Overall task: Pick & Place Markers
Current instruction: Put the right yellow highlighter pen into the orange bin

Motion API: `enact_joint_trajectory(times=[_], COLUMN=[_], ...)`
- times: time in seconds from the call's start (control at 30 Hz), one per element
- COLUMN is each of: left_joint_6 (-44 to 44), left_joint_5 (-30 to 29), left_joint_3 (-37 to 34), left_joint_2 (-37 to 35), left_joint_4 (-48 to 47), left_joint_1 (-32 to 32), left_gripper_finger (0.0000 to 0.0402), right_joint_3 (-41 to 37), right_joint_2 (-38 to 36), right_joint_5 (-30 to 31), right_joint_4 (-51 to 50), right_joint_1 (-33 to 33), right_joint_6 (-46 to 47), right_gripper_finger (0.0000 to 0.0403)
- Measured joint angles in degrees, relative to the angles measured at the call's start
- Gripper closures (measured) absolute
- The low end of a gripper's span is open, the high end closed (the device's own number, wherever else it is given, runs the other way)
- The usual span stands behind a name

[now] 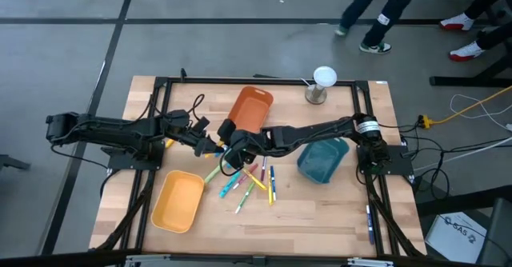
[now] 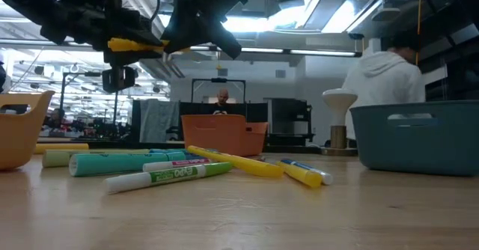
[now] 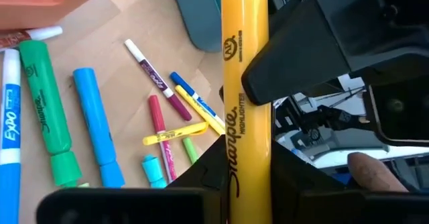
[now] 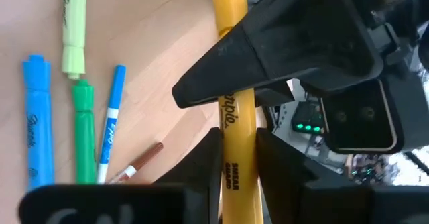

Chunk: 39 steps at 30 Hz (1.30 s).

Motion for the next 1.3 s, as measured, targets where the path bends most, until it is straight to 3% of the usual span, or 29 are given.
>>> enact_joint_trajectory(times=[0.17, 0.37, 0.53, 0.73, 0.9, 1.07, 1.3], left_joint_6=[3.0, 3.9, 8.3, 27.9, 39.4, 43.4, 48.9], left_joint_5=[-2.2, -2.8, -4.1, -6.1, -13.5, -16.9, -19.1], left_joint_3=[0.0, 0.0, 0.0, 0.0, 0.0, 0.0, 0.0], left_joint_2=[0.0, -0.1, -0.2, -0.4, -0.4, -0.6, -0.6], left_joint_4=[-0.4, -1.5, -1.5, -0.2, -0.3, 0.1, 6.5], left_joint_1=[0.0, 0.0, 0.0, -0.9, -1.5, -1.6, -2.0], left_gripper_finger=[0.0350, 0.0350, 0.0351, 0.0351, 0.0351, 0.0351, 0.0349], right_joint_3=[0.1, 0.0, 0.4, -2.8, -8.4, -14.6, -27.7], right_joint_2=[0.0, -1.3, -4.9, -8.5, -11.5, -15.0, -17.4], right_joint_5=[0.2, -0.3, -8.5, -23.8, -31.0, -28.9, -27.7], right_joint_4=[-1.5, -3.4, -8.4, -10.6, -3.7, 5.1, 26.7], right_joint_1=[0.0, 0.0, -0.7, -6.0, -9.2, -10.0, -11.9], right_joint_6=[5.6, 7.8, 17.8, 37.1, 44.7, 46.8, 52.8], right_gripper_finger=[0.0309, 0.0248, 0.0192, 0.0168, 0.0167, 0.0167, 0.0167])
